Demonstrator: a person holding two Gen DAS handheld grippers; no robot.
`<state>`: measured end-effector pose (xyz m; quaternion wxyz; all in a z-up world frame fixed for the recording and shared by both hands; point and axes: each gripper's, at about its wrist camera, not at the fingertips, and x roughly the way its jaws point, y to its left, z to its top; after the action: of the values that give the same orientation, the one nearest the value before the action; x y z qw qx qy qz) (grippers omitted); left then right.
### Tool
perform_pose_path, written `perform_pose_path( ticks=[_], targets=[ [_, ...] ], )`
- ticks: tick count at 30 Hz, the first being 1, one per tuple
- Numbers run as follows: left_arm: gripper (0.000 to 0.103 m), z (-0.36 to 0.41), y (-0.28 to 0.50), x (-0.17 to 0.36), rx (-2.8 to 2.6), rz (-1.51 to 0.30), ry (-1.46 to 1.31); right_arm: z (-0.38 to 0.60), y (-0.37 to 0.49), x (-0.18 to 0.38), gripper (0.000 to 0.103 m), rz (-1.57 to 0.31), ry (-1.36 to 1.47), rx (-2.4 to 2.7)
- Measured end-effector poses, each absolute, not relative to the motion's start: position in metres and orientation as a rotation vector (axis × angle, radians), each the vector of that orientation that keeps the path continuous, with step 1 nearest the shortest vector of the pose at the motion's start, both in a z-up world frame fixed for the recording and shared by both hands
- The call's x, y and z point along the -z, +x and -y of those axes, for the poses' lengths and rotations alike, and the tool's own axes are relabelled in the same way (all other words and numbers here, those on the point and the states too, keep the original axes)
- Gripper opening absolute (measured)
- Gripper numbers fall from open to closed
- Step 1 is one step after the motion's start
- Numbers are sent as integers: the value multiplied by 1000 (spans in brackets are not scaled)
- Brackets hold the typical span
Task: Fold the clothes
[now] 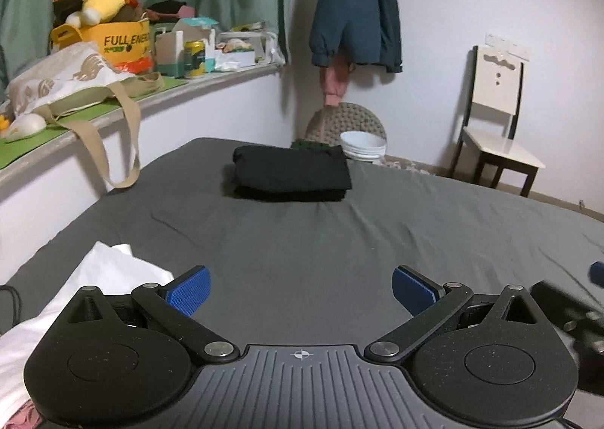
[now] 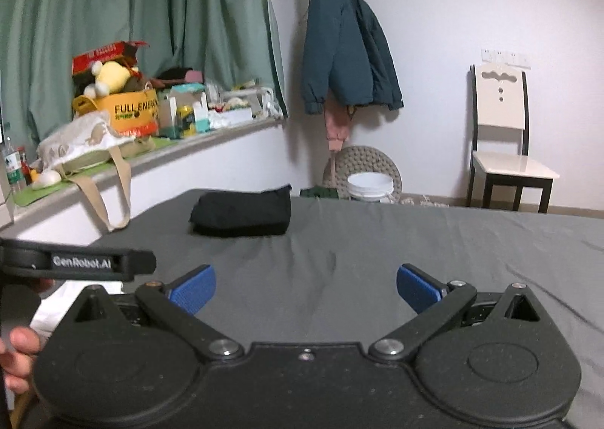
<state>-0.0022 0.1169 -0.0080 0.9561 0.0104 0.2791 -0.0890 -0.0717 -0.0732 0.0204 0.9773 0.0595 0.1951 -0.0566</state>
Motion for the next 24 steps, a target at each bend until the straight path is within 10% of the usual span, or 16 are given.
perform_pose_path(
  ticks=[24],
  targets=[
    [103,-112,-14,-18,149,-584,65,69,-75,-35,103,-441,61,142]
  ],
)
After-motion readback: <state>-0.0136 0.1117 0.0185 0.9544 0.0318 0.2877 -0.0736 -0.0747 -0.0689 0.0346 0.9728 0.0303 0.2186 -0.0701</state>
